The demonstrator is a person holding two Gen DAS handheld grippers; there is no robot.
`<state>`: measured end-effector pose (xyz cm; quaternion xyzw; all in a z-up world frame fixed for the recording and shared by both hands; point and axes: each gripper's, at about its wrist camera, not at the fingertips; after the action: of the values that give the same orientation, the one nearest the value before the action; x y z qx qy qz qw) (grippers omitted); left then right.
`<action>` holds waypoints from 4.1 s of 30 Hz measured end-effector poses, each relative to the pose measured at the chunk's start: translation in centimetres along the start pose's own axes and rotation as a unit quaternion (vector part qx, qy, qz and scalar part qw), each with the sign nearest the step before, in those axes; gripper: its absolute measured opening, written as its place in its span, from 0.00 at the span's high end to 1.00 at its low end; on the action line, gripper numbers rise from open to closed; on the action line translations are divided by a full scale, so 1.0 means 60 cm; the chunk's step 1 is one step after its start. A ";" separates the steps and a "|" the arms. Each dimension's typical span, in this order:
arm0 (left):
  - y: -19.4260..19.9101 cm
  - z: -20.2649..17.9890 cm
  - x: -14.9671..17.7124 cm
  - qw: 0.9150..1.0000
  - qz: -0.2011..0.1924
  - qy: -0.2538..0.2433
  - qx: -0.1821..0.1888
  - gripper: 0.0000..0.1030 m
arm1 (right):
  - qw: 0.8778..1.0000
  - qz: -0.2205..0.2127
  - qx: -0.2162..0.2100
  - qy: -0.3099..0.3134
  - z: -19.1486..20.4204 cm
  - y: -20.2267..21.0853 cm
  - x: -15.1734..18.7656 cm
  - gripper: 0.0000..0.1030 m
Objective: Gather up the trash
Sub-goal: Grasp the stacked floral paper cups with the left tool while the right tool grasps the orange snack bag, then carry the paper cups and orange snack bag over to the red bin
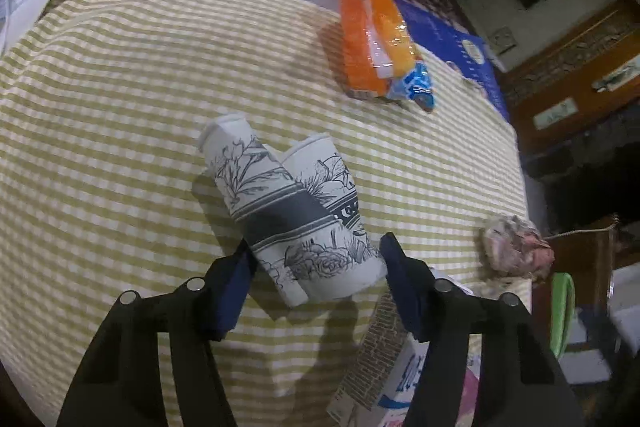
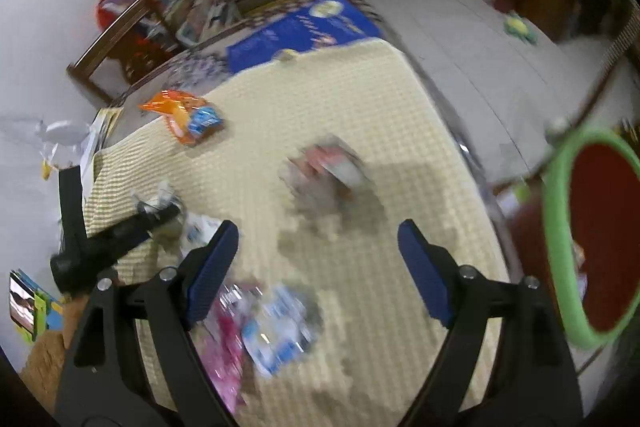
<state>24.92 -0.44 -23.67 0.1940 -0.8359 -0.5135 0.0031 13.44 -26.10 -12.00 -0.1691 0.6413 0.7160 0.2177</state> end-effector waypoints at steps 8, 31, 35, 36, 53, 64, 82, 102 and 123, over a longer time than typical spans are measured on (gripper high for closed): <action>0.073 0.048 0.020 0.999 -0.032 -0.025 -0.001 0.43 | 0.989 0.003 -0.058 0.133 0.149 -0.153 -0.165 0.22; 0.123 0.097 0.035 0.997 -0.065 -0.027 -0.022 0.43 | 0.966 0.029 -0.049 0.254 0.235 -0.164 -0.153 0.48; 0.139 0.083 0.046 0.997 -0.072 -0.037 -0.014 0.43 | 0.968 -0.002 -0.052 0.247 0.218 -0.076 -0.096 0.48; 0.145 0.078 0.049 0.996 -0.075 -0.041 -0.012 0.43 | 0.969 -0.009 -0.051 0.243 0.213 -0.049 -0.076 0.48; 0.227 0.010 0.141 0.989 -0.097 -0.109 0.034 0.43 | 0.990 -0.087 -0.022 0.105 0.126 0.135 0.042 0.48; 0.245 0.010 0.173 0.987 -0.093 -0.129 0.028 0.43 | 0.993 -0.096 -0.025 0.061 0.100 0.153 0.080 0.48; 0.241 -0.044 0.212 0.981 -0.082 -0.170 0.033 0.43 | 0.995 -0.093 -0.012 0.020 0.042 0.165 0.119 0.47; 0.207 -0.148 0.274 0.978 -0.081 -0.189 0.025 0.43 | 0.996 -0.088 -0.025 0.006 -0.079 0.181 0.142 0.47; 0.175 -0.307 0.356 0.969 -0.095 -0.228 0.011 0.43 | 0.994 -0.091 0.021 -0.060 -0.322 0.213 0.172 0.47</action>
<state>5.59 -19.07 -10.08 0.1508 -0.7981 -0.5325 -0.2383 -2.78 -45.34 -8.91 -0.1784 0.6240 0.6886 0.3236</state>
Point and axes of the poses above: each gripper's, at about its wrist camera, not at the fingertips, and y roughly against the way its jaws point, z to its left, x to its underside, and after that the axes turned 12 degrees about y, right-handed
